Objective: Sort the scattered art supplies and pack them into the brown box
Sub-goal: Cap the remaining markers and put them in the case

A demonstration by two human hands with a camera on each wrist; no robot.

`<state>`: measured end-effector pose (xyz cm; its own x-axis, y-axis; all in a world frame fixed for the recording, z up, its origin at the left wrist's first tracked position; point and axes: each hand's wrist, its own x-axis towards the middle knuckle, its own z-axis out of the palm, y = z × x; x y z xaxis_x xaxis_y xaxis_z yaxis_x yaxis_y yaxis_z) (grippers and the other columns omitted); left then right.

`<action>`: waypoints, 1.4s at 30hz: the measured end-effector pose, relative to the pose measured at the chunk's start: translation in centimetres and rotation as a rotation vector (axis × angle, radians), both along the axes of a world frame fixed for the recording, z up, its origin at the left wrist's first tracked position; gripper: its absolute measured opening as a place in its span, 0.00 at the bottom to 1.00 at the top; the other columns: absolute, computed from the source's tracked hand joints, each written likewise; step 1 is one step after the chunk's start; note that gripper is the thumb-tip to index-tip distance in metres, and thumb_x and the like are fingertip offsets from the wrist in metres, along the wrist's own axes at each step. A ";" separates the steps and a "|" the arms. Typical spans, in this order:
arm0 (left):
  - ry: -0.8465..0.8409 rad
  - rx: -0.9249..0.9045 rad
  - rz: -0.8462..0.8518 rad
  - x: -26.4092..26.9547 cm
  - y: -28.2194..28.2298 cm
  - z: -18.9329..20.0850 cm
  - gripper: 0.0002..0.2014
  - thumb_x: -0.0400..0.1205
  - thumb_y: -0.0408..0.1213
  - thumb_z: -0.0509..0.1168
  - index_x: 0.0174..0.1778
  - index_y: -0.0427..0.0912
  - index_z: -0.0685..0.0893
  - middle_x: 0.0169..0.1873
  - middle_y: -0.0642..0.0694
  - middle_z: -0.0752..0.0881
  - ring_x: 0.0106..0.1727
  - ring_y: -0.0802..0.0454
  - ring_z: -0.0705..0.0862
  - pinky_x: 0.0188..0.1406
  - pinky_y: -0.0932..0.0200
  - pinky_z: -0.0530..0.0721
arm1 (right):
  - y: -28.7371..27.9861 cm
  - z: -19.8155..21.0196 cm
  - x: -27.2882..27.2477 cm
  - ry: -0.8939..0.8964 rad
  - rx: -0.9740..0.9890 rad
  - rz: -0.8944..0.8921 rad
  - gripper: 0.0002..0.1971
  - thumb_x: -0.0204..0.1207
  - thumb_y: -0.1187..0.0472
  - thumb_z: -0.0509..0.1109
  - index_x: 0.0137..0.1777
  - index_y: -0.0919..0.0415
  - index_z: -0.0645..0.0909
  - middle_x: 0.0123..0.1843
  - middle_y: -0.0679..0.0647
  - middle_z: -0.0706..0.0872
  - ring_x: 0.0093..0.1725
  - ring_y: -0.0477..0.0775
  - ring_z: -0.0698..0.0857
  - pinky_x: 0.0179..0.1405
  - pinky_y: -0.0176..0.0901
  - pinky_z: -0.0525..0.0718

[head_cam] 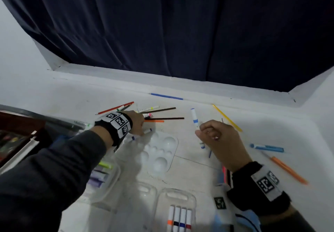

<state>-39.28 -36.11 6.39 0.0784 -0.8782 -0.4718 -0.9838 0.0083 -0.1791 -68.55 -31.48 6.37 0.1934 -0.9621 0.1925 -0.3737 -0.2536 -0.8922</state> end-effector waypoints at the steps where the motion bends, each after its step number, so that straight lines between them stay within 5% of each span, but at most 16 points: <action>1: -0.022 0.053 -0.012 -0.2 -0.2 -0.8 0.16 0.77 0.54 0.72 0.53 0.47 0.87 0.51 0.44 0.89 0.57 0.43 0.87 0.52 0.57 0.83 | 0.7 -0.2 -0.2 -0.036 0.020 -0.004 0.07 0.73 0.64 0.78 0.37 0.57 0.84 0.27 0.43 0.85 0.27 0.40 0.83 0.30 0.24 0.77; 3: -0.045 0.097 -0.043 -0.3 -0.4 -1.8 0.11 0.77 0.51 0.73 0.44 0.48 0.85 0.47 0.44 0.89 0.54 0.43 0.88 0.52 0.55 0.85 | 2.2 -0.5 -0.6 -0.081 0.055 -0.015 0.07 0.74 0.65 0.77 0.37 0.58 0.84 0.29 0.47 0.87 0.27 0.43 0.85 0.29 0.27 0.78; 8: -0.100 0.110 -0.091 -0.6 -0.8 -1.6 0.15 0.82 0.43 0.69 0.62 0.41 0.84 0.58 0.41 0.88 0.59 0.43 0.86 0.51 0.56 0.81 | 4.6 -0.8 -0.7 -0.093 0.079 -0.043 0.05 0.75 0.63 0.77 0.39 0.58 0.85 0.31 0.48 0.88 0.30 0.41 0.85 0.30 0.27 0.78; 13: 0.025 -0.030 -0.078 -0.9 0.6 0.8 0.13 0.84 0.45 0.63 0.57 0.41 0.84 0.55 0.40 0.89 0.57 0.40 0.86 0.56 0.52 0.83 | 6.0 -0.5 -0.6 -0.145 0.098 -0.031 0.05 0.75 0.64 0.77 0.39 0.59 0.85 0.32 0.50 0.88 0.30 0.44 0.86 0.30 0.28 0.79; 15: 0.187 -0.146 -0.061 -1.1 1.9 2.3 0.09 0.84 0.46 0.62 0.51 0.46 0.82 0.50 0.44 0.89 0.51 0.42 0.85 0.54 0.51 0.83 | 6.7 -0.6 -0.5 -0.155 0.123 -0.021 0.04 0.75 0.65 0.77 0.40 0.60 0.85 0.33 0.50 0.88 0.30 0.45 0.87 0.32 0.29 0.81; 19: 0.807 -0.365 0.015 -2.4 7.7 4.6 0.05 0.87 0.42 0.62 0.46 0.50 0.79 0.34 0.56 0.88 0.36 0.53 0.87 0.38 0.57 0.82 | 8.4 -1.7 -0.6 -0.146 0.193 0.012 0.06 0.73 0.67 0.78 0.41 0.59 0.82 0.33 0.53 0.87 0.30 0.49 0.86 0.34 0.38 0.83; 22: 1.066 -0.529 0.032 -3.2 13.2 4.6 0.04 0.87 0.43 0.66 0.48 0.52 0.85 0.35 0.61 0.85 0.33 0.58 0.81 0.37 0.64 0.79 | 9.9 -2.4 -0.4 -0.192 0.298 0.039 0.13 0.72 0.71 0.76 0.50 0.56 0.78 0.31 0.54 0.84 0.28 0.51 0.85 0.30 0.42 0.84; 25: 1.215 -0.624 0.087 -3.2 17.8 2.9 0.08 0.80 0.49 0.74 0.46 0.49 0.90 0.36 0.52 0.89 0.32 0.43 0.79 0.36 0.55 0.77 | 11.5 -2.7 -0.1 -0.220 0.368 0.099 0.25 0.72 0.74 0.75 0.60 0.47 0.73 0.31 0.53 0.84 0.28 0.53 0.86 0.32 0.42 0.85; 28: 1.411 -0.634 0.276 -3.8 21.6 0.4 0.14 0.75 0.46 0.79 0.30 0.43 0.87 0.25 0.42 0.75 0.28 0.54 0.69 0.29 0.63 0.67 | 13.1 -3.2 0.0 -0.187 0.405 0.145 0.31 0.71 0.75 0.75 0.65 0.45 0.71 0.31 0.54 0.85 0.29 0.58 0.88 0.32 0.45 0.87; 31: 1.377 -0.515 0.318 -4.5 24.2 -2.3 0.21 0.76 0.46 0.74 0.24 0.36 0.78 0.22 0.49 0.72 0.27 0.57 0.69 0.28 0.64 0.66 | 14.6 -3.7 0.4 -0.103 0.433 0.203 0.28 0.70 0.70 0.78 0.63 0.46 0.72 0.35 0.59 0.86 0.34 0.67 0.89 0.35 0.56 0.91; 34: 1.320 -0.352 0.287 -5.2 25.0 -4.1 0.27 0.79 0.48 0.71 0.30 0.24 0.74 0.22 0.46 0.73 0.25 0.65 0.75 0.29 0.67 0.68 | 15.5 -4.4 1.2 -0.027 0.443 0.279 0.26 0.69 0.67 0.79 0.60 0.47 0.72 0.38 0.61 0.87 0.34 0.67 0.89 0.37 0.61 0.91; 37: 1.261 -0.241 0.267 -6.1 24.6 -5.3 0.27 0.80 0.52 0.71 0.29 0.30 0.75 0.22 0.47 0.74 0.24 0.63 0.74 0.28 0.67 0.70 | 16.0 -5.3 2.0 0.020 0.450 0.330 0.26 0.67 0.67 0.79 0.58 0.48 0.72 0.39 0.62 0.87 0.35 0.67 0.90 0.39 0.63 0.90; 42: 1.104 -0.152 0.191 -6.8 22.8 -6.6 0.26 0.79 0.55 0.73 0.25 0.41 0.73 0.21 0.49 0.75 0.24 0.58 0.72 0.29 0.64 0.71 | 16.2 -6.4 2.9 0.153 0.375 0.345 0.26 0.64 0.65 0.82 0.55 0.47 0.73 0.39 0.59 0.87 0.31 0.49 0.86 0.34 0.43 0.86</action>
